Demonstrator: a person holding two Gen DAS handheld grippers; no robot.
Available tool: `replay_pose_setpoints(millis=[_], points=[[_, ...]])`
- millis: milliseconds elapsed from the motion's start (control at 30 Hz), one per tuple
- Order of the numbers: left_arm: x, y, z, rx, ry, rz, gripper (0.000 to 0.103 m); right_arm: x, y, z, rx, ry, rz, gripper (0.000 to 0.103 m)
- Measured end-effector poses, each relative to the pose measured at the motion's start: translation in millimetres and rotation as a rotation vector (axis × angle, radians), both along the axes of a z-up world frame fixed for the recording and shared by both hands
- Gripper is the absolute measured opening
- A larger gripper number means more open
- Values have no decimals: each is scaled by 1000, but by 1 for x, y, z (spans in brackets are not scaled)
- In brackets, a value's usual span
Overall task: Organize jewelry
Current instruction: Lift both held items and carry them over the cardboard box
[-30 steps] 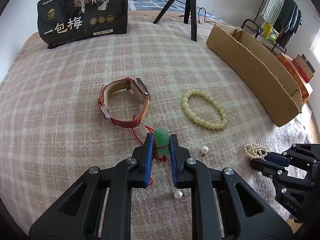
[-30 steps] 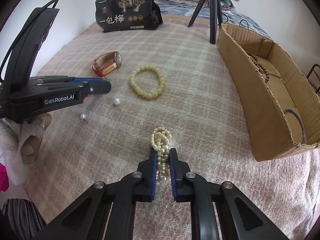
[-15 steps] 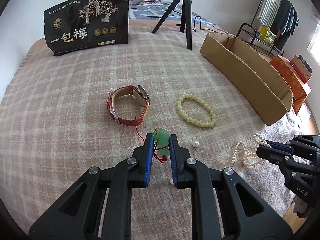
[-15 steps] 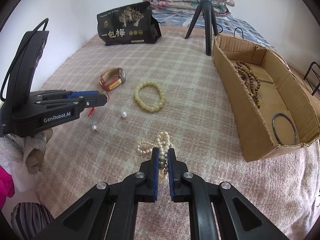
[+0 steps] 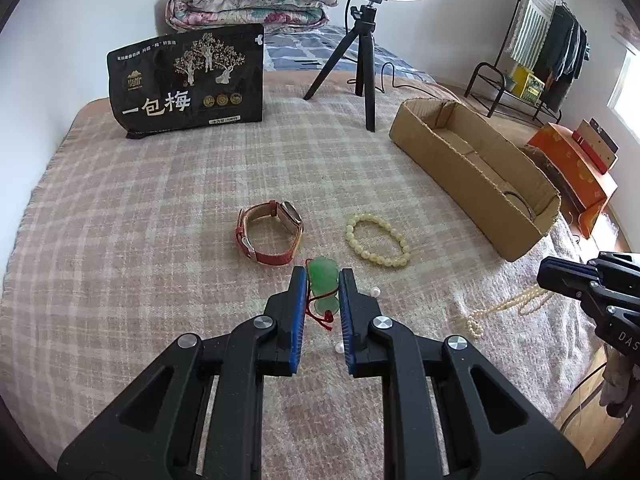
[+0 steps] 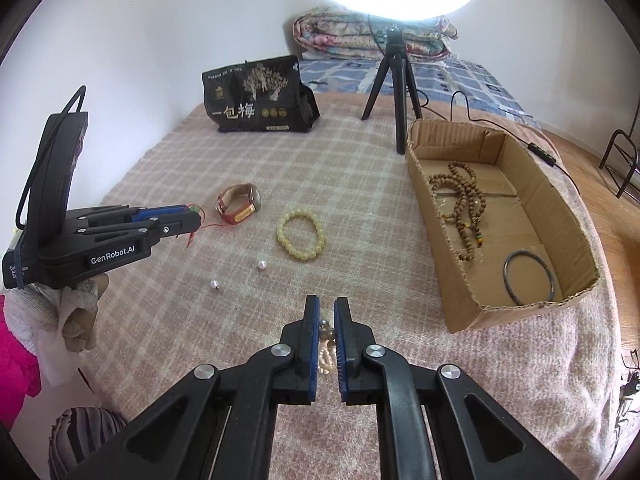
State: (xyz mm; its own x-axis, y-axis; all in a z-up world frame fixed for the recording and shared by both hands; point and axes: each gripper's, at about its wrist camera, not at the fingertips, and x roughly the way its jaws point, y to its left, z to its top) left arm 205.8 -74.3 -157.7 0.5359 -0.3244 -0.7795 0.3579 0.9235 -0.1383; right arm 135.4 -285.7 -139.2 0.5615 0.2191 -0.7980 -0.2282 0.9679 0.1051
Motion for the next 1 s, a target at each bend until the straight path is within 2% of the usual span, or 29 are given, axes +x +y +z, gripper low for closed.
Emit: replay_pose_setpoints(millis=[233,500,1000], points=[[-6,0,8,3,-13,-3,14,-6,-9,12,5,-22,-12,5],[-10,-7,25,-13,-35,-31,14,-10,-26,45,26,-73,-22,5],[-1,-55,61,-42,-91,-123,14,-2,-63,104,10,-173,-51,5]])
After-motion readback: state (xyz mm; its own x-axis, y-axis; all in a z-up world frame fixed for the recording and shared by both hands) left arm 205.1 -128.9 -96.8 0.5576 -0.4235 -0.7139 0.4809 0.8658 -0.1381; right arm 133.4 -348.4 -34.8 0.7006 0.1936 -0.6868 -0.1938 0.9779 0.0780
